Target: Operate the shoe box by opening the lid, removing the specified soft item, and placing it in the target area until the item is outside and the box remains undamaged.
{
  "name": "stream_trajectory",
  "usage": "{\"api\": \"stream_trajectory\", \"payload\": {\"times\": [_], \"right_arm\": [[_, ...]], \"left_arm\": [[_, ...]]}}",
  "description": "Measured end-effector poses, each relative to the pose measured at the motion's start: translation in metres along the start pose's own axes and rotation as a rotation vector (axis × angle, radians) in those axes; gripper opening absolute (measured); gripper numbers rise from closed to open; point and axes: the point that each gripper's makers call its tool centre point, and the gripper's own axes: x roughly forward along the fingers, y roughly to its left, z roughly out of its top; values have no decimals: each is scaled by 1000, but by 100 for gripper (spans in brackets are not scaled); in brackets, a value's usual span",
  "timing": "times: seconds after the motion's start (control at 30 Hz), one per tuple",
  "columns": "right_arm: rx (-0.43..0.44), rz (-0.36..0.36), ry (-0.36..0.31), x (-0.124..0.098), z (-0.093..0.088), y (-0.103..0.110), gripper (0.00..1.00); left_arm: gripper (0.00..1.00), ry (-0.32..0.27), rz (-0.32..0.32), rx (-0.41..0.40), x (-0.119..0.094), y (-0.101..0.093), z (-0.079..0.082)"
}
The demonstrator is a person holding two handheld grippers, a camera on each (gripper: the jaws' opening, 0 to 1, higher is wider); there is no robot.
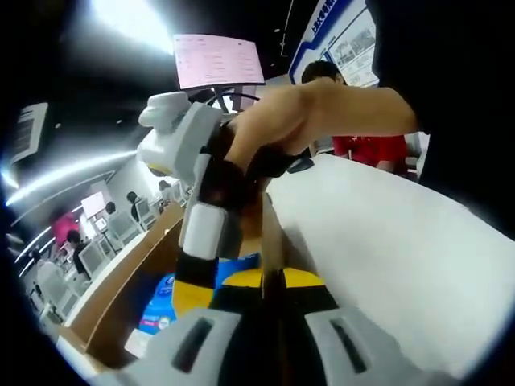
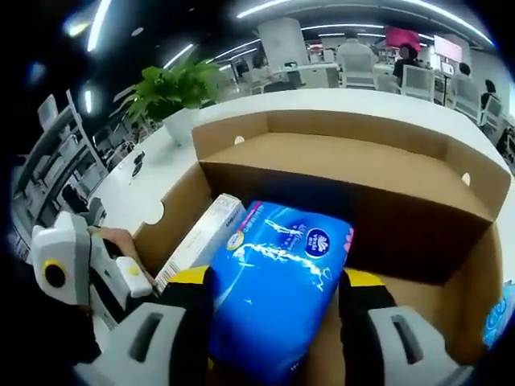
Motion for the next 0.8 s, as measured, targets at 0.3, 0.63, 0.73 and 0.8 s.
{"api": "stream_trajectory", "payload": {"times": [0.3,0.63,0.73,0.8], "right_arm": [[7,-31,2,-14,-6,-18,62],[27,-77,9,-30,-13,-42,61],[35,-93,12,-36,-16,-49,61],[42,-107,16,-42,-20,-55,61]], "left_arm": [[6,0,1,2,0,0,0],[6,-1,0,4,0,0,0],[6,-1,0,4,0,-1,0],[6,-1,0,4,0,-1,0]]}}
